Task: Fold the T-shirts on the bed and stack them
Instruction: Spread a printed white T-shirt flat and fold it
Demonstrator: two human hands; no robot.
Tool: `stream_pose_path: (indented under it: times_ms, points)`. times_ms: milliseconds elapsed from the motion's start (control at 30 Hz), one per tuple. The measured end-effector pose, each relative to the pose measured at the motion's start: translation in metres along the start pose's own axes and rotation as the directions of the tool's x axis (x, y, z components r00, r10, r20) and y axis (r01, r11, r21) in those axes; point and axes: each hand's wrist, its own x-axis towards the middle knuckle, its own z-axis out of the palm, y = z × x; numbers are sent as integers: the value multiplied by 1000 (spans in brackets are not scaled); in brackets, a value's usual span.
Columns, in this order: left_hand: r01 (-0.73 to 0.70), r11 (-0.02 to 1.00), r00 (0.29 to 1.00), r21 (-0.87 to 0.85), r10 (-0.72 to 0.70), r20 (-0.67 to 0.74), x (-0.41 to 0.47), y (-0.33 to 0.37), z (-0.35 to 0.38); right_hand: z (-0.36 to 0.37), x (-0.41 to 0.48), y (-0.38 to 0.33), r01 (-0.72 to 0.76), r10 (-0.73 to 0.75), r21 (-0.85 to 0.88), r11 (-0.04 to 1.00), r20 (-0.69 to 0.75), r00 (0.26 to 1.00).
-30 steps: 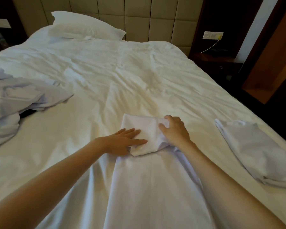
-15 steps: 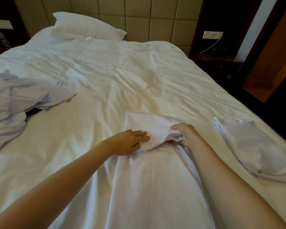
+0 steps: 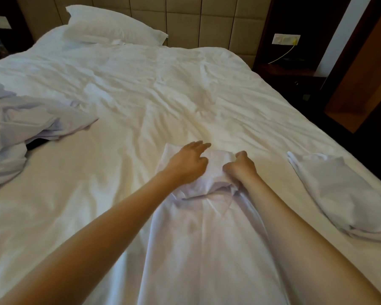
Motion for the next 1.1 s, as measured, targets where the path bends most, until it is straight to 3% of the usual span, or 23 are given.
stream_pose_path:
  times_ms: [100, 200, 267, 333, 433, 533, 867, 1100]
  points:
    - [66, 974, 987, 215, -95, 128, 16, -7, 26, 4, -1, 2, 12, -14, -50, 999, -36, 999]
    - [187, 944, 954, 272, -241, 180, 23, -32, 42, 0, 3, 2, 35, -44, -125, 992, -67, 997]
    - [228, 934, 945, 276, -281, 169, 19, -41, 50, -2, 4, -2, 67, -106, -279, 958, -129, 986]
    - [259, 928, 950, 267, -295, 105, 16, -39, 58, 4, 2, -11, 168, -263, -442, 881, -164, 951]
    - [284, 923, 952, 258, -305, 42, 16, -36, 64, 30, 1, -14, 399, -446, -530, 748, 44, 894]
    - [286, 919, 952, 271, -304, 26, 16, -42, 63, 48, 7, 12, 494, -415, -595, 633, 278, 866]
    - [424, 877, 906, 225, -411, -103, -25, -46, 65, 34, -2, 46, 339, -293, -582, 739, 175, 940]
    - [415, 909, 909, 44, -412, -66, -75, -42, 62, 16, -40, 70, 264, -219, -480, 836, 148, 964]
